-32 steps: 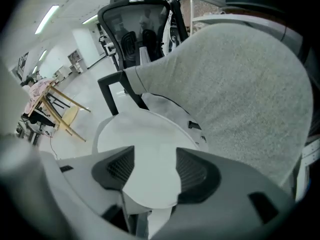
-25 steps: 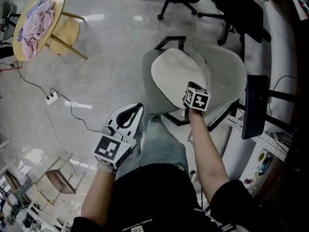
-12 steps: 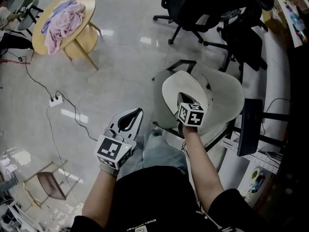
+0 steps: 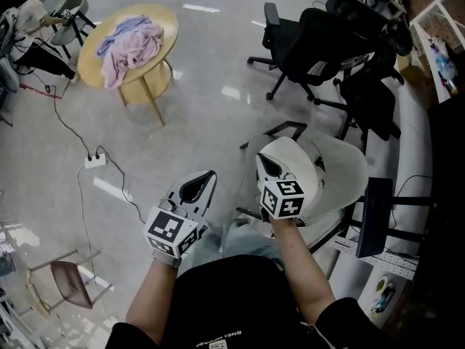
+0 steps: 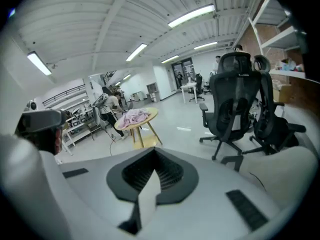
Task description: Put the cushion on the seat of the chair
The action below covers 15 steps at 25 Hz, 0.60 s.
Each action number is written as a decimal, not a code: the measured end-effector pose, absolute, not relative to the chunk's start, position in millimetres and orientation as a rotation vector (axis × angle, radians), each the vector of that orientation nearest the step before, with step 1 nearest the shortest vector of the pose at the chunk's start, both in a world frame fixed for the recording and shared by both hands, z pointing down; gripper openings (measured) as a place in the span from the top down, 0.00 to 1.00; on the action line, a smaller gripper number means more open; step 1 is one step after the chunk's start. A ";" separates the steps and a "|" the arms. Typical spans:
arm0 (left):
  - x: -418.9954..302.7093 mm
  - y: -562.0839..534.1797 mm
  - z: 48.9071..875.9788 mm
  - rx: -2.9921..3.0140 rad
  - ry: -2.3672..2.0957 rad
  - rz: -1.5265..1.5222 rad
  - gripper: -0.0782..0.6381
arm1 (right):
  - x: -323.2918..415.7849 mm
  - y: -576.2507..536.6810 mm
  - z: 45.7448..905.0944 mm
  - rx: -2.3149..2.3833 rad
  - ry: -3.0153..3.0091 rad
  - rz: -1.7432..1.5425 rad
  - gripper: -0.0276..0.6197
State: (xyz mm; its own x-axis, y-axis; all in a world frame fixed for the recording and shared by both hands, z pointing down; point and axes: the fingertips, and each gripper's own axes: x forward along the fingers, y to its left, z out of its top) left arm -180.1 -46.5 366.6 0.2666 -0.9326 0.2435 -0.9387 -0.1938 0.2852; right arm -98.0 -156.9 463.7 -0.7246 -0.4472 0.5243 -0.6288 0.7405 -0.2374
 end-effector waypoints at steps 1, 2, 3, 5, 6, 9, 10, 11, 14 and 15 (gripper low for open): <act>-185.1 -44.2 362.1 2.162 -1.712 0.013 0.87 | -107.6 -152.3 451.0 0.796 -2.532 0.547 0.95; -189.6 -42.6 356.3 2.157 -1.723 0.000 0.87 | -116.6 -147.7 438.0 0.771 -2.563 0.532 0.95; -193.6 -41.7 349.4 2.156 -1.734 -0.014 0.87 | -124.9 -143.7 424.7 0.746 -2.595 0.517 0.95; -200.2 -40.8 335.0 2.163 -1.753 -0.036 0.87 | -139.8 -136.7 397.5 0.694 -2.660 0.483 0.95; -202.4 -40.2 327.9 2.170 -1.763 -0.042 0.87 | -145.7 -132.9 384.2 0.668 -2.690 0.465 0.95; -204.7 -37.7 307.2 2.196 -1.799 -0.034 0.87 | -157.2 -120.8 348.3 0.596 -2.763 0.404 0.95; -206.1 -37.7 300.5 2.199 -1.820 -0.030 0.87 | -160.8 -118.1 337.3 0.573 -2.783 0.382 0.95; -208.3 -37.9 293.7 2.200 -1.843 -0.030 0.87 | -164.9 -116.0 326.4 0.550 -2.804 0.360 0.95; -215.1 -38.7 275.4 2.205 -1.907 -0.040 0.87 | -176.4 -111.4 296.3 0.484 -2.862 0.294 0.95; -216.6 -39.0 270.6 2.208 -1.924 -0.041 0.87 | -179.0 -110.7 287.2 0.467 -2.880 0.273 0.95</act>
